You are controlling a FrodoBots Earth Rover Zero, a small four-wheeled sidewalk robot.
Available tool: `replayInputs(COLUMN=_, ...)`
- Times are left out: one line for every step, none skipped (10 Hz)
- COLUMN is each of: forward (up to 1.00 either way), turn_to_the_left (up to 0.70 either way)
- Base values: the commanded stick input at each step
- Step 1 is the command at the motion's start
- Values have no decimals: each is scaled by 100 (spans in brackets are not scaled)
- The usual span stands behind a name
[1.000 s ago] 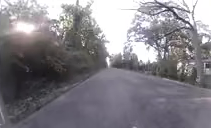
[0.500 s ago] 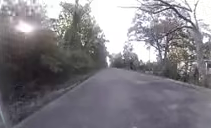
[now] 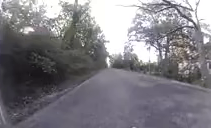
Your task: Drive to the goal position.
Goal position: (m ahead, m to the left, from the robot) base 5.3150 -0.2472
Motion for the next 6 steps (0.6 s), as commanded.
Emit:
replayInputs(forward=70, turn_to_the_left=0)
replayInputs(forward=70, turn_to_the_left=0)
replayInputs(forward=70, turn_to_the_left=0)
replayInputs(forward=70, turn_to_the_left=0)
replayInputs(forward=70, turn_to_the_left=0)
replayInputs(forward=70, turn_to_the_left=0)
